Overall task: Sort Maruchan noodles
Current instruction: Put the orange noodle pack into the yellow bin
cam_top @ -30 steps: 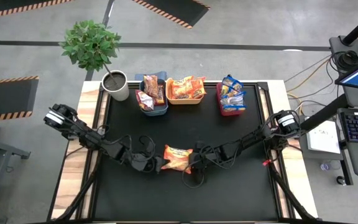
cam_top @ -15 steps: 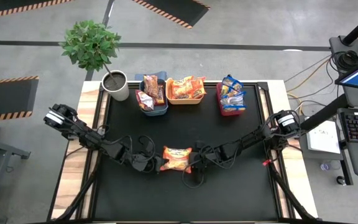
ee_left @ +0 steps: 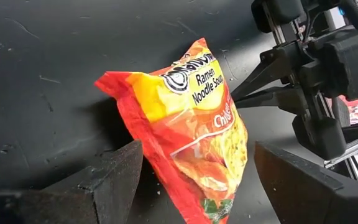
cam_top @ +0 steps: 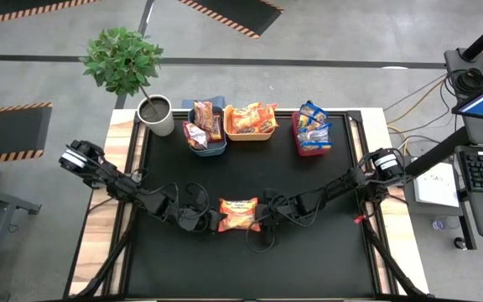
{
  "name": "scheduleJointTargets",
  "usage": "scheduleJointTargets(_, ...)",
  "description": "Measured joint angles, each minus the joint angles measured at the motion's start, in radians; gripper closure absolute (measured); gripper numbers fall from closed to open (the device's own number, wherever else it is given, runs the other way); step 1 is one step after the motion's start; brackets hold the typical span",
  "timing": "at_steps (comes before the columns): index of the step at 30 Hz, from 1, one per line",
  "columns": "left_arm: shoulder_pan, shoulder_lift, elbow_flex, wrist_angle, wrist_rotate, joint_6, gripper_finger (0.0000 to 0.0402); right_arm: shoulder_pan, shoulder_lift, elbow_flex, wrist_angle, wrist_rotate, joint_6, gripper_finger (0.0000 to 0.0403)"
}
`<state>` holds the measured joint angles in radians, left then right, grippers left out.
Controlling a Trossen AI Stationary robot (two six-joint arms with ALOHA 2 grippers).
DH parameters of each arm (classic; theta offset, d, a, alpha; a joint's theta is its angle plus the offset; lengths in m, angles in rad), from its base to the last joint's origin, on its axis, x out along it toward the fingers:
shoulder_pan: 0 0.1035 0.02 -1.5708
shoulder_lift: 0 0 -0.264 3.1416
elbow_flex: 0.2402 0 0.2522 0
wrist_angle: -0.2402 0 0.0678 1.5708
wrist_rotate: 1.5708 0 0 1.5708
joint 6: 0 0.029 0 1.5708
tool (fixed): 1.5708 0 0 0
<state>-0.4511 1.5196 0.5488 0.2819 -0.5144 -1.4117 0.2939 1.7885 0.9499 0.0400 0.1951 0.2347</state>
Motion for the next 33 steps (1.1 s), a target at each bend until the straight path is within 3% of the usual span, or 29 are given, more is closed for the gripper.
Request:
scheduleJointTargets(14,-0.019,0.0,-0.002,-0.009,0.0,-0.043,0.0112,0.001,-0.043,0.036,-0.013,0.0,0.028,0.0394)
scheduleJointTargets(33,-0.032,0.0,-0.002,0.04,-0.074,-0.097,0.0112,0.001,0.073,0.041,0.014,0.012,0.033,0.0394)
